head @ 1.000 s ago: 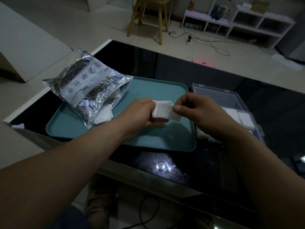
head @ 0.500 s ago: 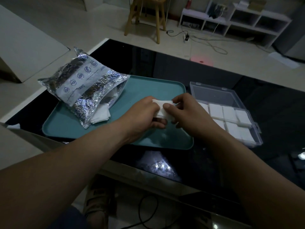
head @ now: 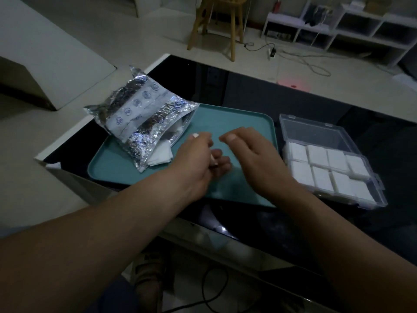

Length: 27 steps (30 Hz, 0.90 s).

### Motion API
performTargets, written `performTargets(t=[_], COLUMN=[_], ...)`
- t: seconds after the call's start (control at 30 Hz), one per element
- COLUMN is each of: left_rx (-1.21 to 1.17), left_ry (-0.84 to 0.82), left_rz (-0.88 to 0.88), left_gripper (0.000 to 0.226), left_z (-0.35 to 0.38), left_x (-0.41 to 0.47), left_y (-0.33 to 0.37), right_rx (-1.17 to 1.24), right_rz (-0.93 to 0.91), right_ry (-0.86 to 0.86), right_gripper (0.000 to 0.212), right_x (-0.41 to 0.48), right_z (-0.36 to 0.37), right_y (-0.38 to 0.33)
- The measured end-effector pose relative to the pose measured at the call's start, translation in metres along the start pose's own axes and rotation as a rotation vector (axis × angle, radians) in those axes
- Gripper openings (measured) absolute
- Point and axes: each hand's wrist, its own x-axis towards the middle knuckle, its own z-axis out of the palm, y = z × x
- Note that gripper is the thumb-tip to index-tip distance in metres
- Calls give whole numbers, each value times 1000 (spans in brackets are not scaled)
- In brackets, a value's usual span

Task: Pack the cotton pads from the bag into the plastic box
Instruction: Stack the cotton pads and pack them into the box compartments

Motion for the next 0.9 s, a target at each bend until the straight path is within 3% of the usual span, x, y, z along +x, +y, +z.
performTargets(t=[0.07, 0.13, 0.23, 0.33, 0.47, 0.53, 0.63, 0.73, 0.8, 0.87, 0.9], left_rx=[90, 190, 255, 343, 396, 391, 368, 358, 385, 411, 418], left_ry=[112, 184, 343, 547, 504, 506, 539, 472, 464, 468, 480], left_rz=[179, 340, 461, 468, 349, 290, 233, 168, 154, 157, 155], left_gripper=[25, 31, 26, 19, 11, 13, 32, 10, 15, 7, 15], left_z=[-20, -44, -77, -109, -127, -130, -131, -130, -131, -133, -135], left_x=[-4, -10, -10, 1, 15, 19, 26, 25, 27, 32, 37], left_y=[12, 23, 31, 31, 34, 38, 44, 49, 51, 54, 54], right_rx=[19, -177, -337, -414, -438, -411, -322, -294, -264, -247, -248], right_rz=[49, 5, -110, -144, -132, -72, 21, 43, 50, 60, 65], right_ry=[-12, -84, -235, -318, -391, -429, -490, -511, -453, -395, -377], right_gripper=[19, 15, 34, 44, 50, 67, 82, 64, 47, 24, 20], right_x=[13, 21, 33, 48, 60, 66, 79, 77, 69, 59, 56], right_z=[12, 37, 79, 110, 131, 134, 132, 130, 129, 125, 120], right_y=[-5, -8, -14, -34, -39, -38, -37, -41, -40, -37, -34])
